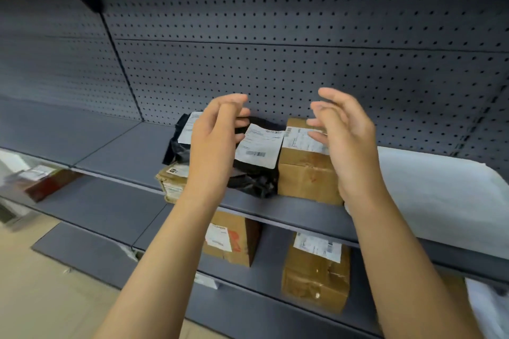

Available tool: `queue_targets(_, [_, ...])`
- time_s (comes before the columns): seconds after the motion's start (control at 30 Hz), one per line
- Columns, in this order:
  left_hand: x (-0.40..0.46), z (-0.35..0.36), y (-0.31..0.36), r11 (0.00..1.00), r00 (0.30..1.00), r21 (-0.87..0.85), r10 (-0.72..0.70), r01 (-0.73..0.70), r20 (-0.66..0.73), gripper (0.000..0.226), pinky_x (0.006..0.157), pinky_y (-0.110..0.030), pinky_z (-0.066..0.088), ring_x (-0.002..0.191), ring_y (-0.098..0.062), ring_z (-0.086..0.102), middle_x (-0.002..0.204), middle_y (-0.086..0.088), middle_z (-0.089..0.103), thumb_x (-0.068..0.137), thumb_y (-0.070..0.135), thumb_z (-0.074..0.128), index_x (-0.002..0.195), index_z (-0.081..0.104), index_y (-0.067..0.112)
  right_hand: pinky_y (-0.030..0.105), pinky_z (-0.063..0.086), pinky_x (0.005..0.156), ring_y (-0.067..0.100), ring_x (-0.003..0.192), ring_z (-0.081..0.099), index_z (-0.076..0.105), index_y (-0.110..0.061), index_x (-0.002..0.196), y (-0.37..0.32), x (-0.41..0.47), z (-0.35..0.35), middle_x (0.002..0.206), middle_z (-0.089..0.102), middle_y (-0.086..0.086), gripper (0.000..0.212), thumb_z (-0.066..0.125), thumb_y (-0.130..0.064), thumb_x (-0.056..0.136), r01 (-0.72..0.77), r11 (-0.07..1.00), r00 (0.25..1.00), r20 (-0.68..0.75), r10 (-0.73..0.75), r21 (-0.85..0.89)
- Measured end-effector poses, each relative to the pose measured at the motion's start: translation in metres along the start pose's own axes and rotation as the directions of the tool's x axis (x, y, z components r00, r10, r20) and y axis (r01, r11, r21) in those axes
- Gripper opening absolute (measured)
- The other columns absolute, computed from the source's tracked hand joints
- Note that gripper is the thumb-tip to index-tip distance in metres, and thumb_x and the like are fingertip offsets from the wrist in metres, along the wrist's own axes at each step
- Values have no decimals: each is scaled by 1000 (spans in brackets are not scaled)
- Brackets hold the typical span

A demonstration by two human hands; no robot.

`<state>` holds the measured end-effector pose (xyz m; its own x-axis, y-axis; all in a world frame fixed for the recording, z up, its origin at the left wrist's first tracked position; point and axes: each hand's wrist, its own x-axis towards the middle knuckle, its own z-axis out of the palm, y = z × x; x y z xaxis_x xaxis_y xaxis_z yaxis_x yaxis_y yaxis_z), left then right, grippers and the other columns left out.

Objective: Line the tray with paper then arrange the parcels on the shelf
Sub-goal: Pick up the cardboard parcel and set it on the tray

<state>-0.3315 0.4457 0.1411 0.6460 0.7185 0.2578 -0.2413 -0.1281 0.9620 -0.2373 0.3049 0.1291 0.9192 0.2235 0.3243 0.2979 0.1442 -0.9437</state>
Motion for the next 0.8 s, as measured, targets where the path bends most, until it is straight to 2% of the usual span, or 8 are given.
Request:
queue_targets(0.1, [20, -30, -2, 999, 1000, -14, -28, 28, 6, 24, 82, -28, 54, 92, -9, 68, 94, 9, 73, 98, 26, 50, 100, 74, 25, 41, 58, 96, 11, 99, 72, 68, -34, 118, 6, -6, 32, 105, 74, -14, 26, 62, -28, 94, -11, 1000, 1000, -7, 10, -29])
queue_targets(0.23, [39, -60, -6, 998, 999, -44, -46, 45, -3, 25, 83, -28, 56, 93, -9, 69, 96, 8, 73, 94, 30, 50, 101, 74, 25, 40, 58, 97, 10, 99, 72, 68, -36, 116, 10, -6, 62, 107, 74, -13, 25, 62, -29, 93, -40, 998, 999, 12, 41, -50])
queue_targets(0.4, [70, -80, -13, 995, 995, -55, -81, 78, -57, 25, 81, -28, 53, 96, -11, 71, 95, 8, 74, 93, 30, 50, 96, 75, 31, 46, 57, 97, 10, 101, 72, 68, -39, 113, 15, 13, 87, 108, 73, -14, 26, 62, -32, 89, -49, 997, 998, 41, 51, -57])
queue_targets(0.63, [104, -83, -11, 995, 987, -71, -75, 65, -145, 24, 81, -29, 51, 87, -11, 64, 88, 6, 68, 96, 26, 50, 99, 74, 22, 42, 58, 96, 11, 100, 72, 67, -35, 119, 27, 55, 111, 111, 73, -12, 29, 61, -26, 92, -55, 998, 990, 131, 59, -33])
queue_targets(0.8, [119, -61, -18, 994, 989, -52, -102, 97, -109, 24, 85, -31, 54, 89, -12, 67, 89, 6, 71, 95, 28, 51, 97, 75, 26, 42, 58, 97, 13, 101, 71, 67, -33, 120, 33, 78, 105, 112, 72, -10, 29, 60, -23, 93, -59, 998, 991, 118, 61, -20])
